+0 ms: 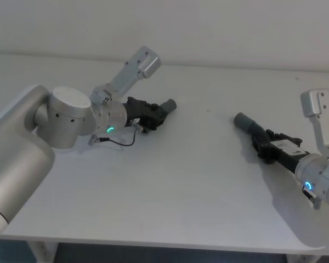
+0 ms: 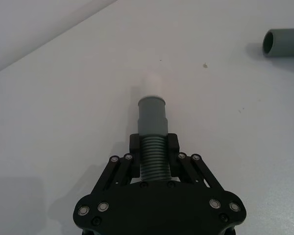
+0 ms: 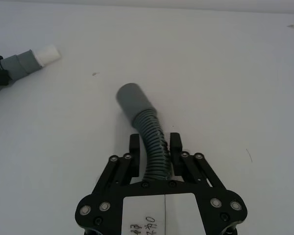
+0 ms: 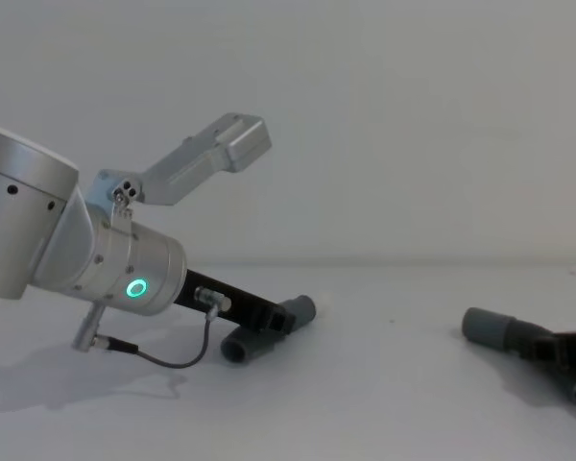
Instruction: Use both hands to pick up one end of the pipe from the table, align the ends, and insert them.
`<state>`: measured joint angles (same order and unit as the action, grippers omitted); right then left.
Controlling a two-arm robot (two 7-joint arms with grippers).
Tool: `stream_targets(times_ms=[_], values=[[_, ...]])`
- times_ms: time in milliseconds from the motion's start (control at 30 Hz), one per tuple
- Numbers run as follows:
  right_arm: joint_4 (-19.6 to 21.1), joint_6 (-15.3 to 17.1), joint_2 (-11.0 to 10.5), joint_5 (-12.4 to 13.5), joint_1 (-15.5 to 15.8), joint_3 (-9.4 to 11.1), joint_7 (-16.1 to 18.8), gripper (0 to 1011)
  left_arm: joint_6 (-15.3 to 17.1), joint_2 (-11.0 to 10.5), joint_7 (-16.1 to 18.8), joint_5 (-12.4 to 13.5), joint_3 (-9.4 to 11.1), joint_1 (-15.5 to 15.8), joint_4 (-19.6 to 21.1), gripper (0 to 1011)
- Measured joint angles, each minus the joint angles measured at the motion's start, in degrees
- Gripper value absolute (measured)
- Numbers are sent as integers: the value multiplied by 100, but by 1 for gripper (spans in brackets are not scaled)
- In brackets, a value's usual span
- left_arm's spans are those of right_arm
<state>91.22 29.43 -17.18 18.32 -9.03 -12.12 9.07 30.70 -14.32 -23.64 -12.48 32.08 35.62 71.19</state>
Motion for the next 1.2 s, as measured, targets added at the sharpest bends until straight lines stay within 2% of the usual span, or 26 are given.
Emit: stream_targets(times_ms=[67, 133, 633, 967, 1200], values=[[0, 2, 0, -1, 0, 0, 2, 341, 0, 0, 0, 0, 0, 0, 0, 313], [0, 4, 0, -2, 0, 0, 2, 265, 0, 0, 0, 0, 0, 0, 0, 313], [31, -71, 23, -8, 38, 9, 44, 256, -33, 6, 5, 14, -14, -4, 4, 313], [169, -591, 110, 116, 87, 33, 266, 256, -301, 11, -15, 38, -82, 29, 86, 313], [268, -932, 107, 279, 78, 35, 566, 256, -556, -53, -245, 40, -97, 163, 122, 313]])
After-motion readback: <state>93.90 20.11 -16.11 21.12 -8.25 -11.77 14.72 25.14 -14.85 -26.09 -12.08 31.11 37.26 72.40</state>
